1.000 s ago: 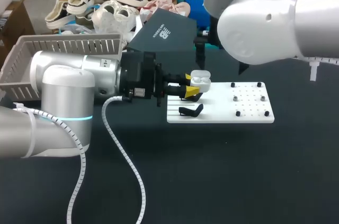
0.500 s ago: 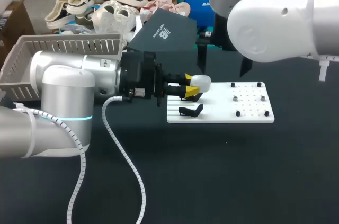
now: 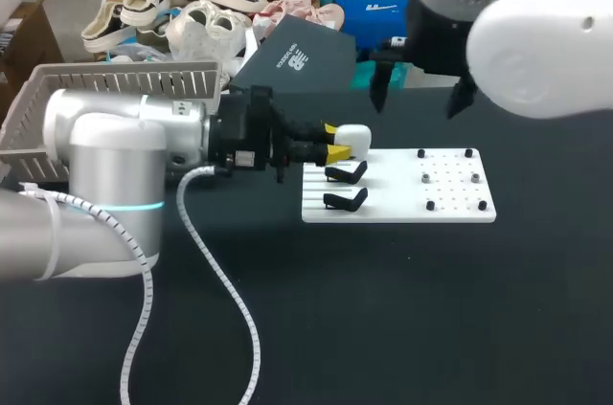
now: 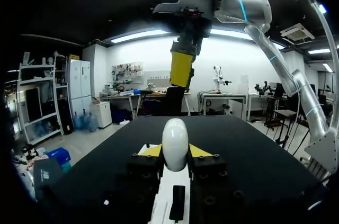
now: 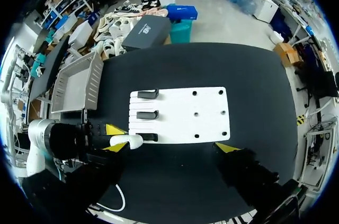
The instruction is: Pick up each earbud case from the left stands, insert the matching earbuds, close the lid, and place the case in the box.
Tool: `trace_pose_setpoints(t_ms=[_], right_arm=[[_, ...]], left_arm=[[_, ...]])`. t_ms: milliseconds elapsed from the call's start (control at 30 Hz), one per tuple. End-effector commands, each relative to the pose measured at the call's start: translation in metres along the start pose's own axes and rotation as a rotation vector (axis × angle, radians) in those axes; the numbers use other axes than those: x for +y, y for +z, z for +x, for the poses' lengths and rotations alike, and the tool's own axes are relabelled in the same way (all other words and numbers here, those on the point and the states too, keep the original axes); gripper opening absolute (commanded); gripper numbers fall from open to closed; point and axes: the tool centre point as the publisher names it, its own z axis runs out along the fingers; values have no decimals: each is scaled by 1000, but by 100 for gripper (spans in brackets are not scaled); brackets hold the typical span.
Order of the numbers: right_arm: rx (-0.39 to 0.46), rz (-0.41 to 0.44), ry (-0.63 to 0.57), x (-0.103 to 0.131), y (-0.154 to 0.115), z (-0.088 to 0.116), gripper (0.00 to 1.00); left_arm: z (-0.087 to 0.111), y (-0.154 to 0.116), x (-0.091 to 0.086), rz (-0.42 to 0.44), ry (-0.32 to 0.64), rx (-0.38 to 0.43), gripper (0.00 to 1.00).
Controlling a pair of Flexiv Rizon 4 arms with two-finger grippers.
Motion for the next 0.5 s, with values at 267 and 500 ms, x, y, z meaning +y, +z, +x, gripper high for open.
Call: trace_pose_setpoints(t_ms=[267, 500], right_arm=[[-65, -87, -102, -38, -17, 16, 100], [-65, -87, -102, -38, -17, 16, 100]], left_arm=[[-25, -57, 1, -242, -41, 81, 0], [-26, -79, 12, -393, -111, 165, 0]])
